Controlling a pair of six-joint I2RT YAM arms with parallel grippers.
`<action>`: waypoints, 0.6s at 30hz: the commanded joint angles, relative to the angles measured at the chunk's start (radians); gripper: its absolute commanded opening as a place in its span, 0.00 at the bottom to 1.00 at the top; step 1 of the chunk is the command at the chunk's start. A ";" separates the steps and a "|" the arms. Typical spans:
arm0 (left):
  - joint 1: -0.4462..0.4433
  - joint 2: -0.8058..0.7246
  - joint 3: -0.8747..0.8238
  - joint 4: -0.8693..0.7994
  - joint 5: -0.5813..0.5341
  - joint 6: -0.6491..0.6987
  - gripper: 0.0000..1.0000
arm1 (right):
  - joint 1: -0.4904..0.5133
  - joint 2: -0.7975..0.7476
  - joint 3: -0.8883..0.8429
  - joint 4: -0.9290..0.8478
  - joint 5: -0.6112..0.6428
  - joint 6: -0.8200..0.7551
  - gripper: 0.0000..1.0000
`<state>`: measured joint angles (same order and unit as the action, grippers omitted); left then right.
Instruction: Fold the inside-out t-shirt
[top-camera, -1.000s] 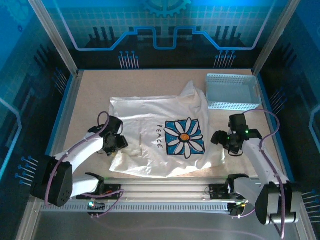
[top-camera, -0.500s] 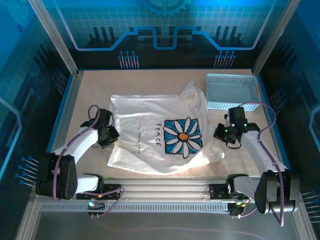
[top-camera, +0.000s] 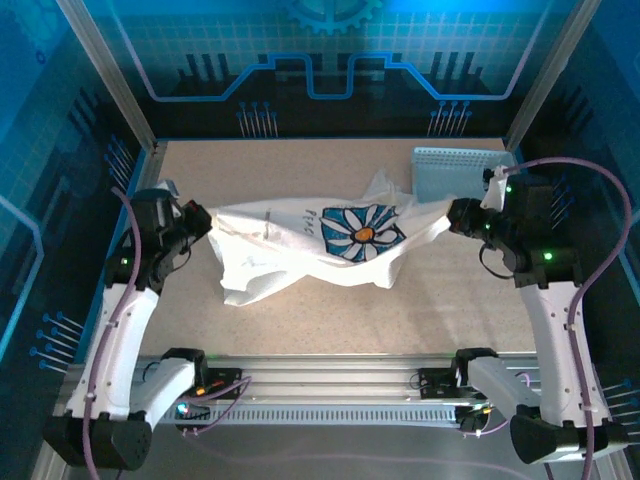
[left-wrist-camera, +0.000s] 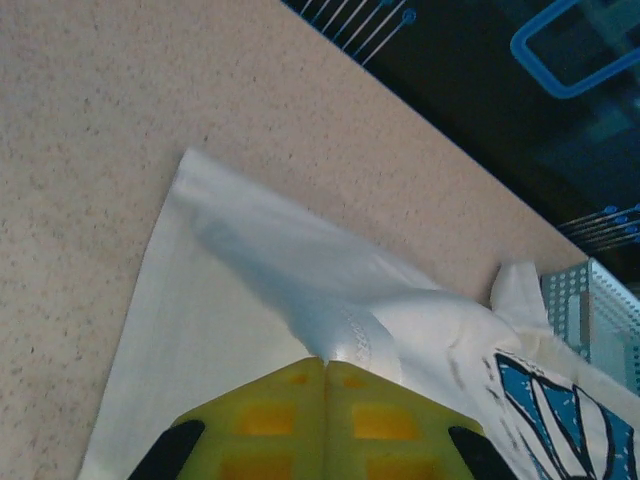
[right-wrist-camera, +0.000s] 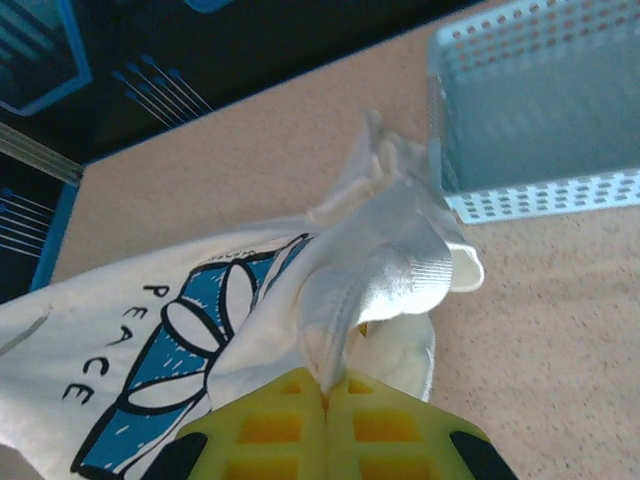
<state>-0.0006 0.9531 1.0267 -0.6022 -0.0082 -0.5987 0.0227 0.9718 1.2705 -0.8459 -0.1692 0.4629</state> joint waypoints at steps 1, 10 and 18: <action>0.012 0.161 0.017 -0.001 -0.063 0.001 0.00 | 0.012 0.106 0.005 0.001 0.005 -0.007 0.00; 0.035 0.755 0.307 -0.069 -0.077 0.047 0.52 | 0.115 0.523 0.094 0.165 0.132 -0.042 0.36; 0.044 0.586 0.141 -0.095 -0.141 -0.019 0.92 | 0.101 0.480 0.108 0.087 0.295 -0.105 0.78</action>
<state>0.0368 1.7069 1.2541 -0.6525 -0.1143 -0.5896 0.1299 1.5734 1.3975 -0.7441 0.0490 0.3904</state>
